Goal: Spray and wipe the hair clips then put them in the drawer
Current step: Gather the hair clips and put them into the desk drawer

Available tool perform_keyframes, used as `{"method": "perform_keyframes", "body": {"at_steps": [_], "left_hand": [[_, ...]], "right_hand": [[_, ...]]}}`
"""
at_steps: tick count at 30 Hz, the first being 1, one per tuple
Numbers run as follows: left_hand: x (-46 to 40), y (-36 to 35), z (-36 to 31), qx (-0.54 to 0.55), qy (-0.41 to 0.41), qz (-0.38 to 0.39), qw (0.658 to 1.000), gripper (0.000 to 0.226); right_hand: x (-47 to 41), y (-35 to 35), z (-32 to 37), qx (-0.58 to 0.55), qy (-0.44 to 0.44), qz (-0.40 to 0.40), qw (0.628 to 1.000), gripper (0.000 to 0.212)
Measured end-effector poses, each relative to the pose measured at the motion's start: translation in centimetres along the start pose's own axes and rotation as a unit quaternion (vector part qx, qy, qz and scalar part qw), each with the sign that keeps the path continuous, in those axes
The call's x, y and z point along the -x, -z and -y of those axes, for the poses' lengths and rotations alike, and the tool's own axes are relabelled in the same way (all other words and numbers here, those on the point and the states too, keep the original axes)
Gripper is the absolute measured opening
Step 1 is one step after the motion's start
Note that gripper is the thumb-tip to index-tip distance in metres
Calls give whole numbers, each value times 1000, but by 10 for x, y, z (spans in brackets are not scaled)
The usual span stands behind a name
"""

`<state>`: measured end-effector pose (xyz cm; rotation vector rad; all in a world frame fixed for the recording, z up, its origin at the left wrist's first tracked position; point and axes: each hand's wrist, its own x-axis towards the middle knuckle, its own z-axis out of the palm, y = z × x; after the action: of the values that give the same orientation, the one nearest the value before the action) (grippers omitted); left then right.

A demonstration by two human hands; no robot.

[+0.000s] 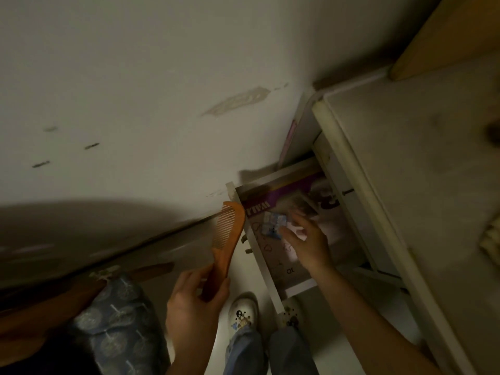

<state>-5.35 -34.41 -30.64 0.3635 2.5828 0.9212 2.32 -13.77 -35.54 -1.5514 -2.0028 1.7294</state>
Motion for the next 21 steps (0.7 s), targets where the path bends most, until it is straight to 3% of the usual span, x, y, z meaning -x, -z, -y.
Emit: {"method": "perform_keyframes", "body": {"at_steps": [3, 6, 11, 21], "left_hand": [[9, 2, -16, 1, -7, 16, 1000, 41], [18, 2, -36, 26, -17, 17, 999, 39], [34, -4, -60, 44, -38, 25, 998, 40], [40, -27, -61, 44, -52, 85, 994, 51]], "right_hand": [[34, 10, 29, -167, -78, 110, 977, 23], [60, 17, 48, -209, -77, 152, 963, 20], [76, 21, 62, -243, -68, 139, 958, 17], [58, 25, 53, -193, -96, 87, 973, 23]]}}
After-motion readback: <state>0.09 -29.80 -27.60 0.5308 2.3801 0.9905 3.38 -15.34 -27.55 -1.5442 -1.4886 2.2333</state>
